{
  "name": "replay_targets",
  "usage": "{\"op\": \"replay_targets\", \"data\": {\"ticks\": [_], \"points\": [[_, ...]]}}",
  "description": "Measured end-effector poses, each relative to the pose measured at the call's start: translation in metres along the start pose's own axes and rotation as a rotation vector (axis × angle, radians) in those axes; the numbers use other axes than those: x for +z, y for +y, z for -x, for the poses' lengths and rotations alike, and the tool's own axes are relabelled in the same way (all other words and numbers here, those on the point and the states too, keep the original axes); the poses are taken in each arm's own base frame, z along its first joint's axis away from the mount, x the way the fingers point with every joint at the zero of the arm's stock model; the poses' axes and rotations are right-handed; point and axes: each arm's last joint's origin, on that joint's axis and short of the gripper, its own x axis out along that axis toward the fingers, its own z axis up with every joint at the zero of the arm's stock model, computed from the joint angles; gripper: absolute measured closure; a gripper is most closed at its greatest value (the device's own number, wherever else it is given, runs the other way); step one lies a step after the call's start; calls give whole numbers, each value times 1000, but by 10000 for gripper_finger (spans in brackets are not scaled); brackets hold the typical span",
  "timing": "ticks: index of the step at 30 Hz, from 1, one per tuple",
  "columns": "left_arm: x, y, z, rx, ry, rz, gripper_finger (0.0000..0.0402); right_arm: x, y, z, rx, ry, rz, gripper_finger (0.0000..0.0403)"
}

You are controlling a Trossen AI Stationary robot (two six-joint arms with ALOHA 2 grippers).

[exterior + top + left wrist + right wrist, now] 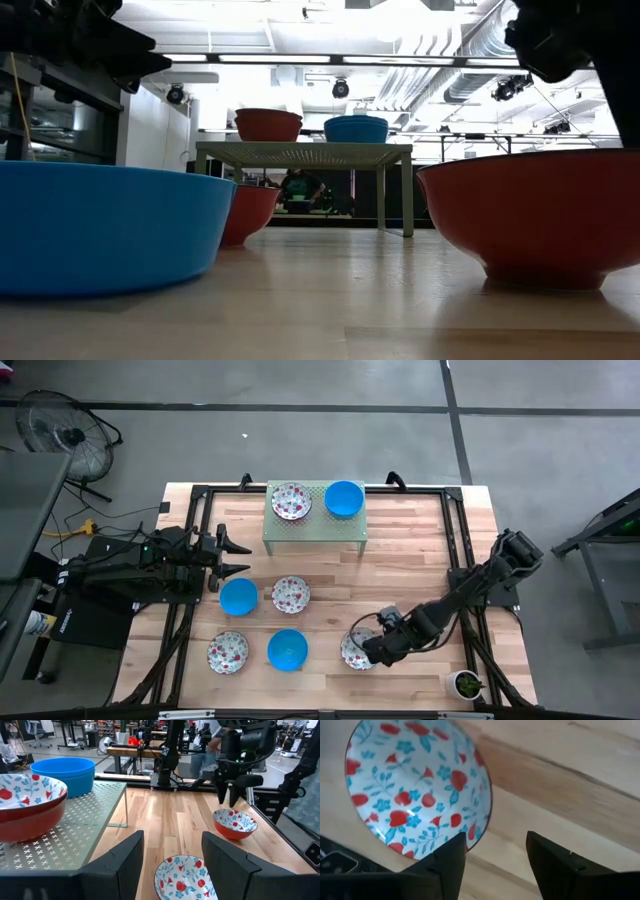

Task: Pick & Place Mini bowls
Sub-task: Stack the white and red bowl on top of the stacked white and red bowls on the shelf

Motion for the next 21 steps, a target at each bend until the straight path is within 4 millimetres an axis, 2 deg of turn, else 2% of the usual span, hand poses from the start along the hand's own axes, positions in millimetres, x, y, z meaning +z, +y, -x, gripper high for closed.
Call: {"op": "replay_targets", "data": {"ticks": [6, 12, 17, 21], "points": [[0, 0, 0, 0, 0, 0, 207, 3, -7, -15, 35, -20, -31, 197], [0, 0, 0, 0, 1, 1, 207, 6, -19, -37, 108, 11, -78, 212], [0, 0, 0, 1, 2, 4, 207, 13, -27, -47, 122, 14, -106, 246], [0, 0, 0, 1, 3, 22, 207, 18, -27, -48, 122, 11, -71, 295]]}}
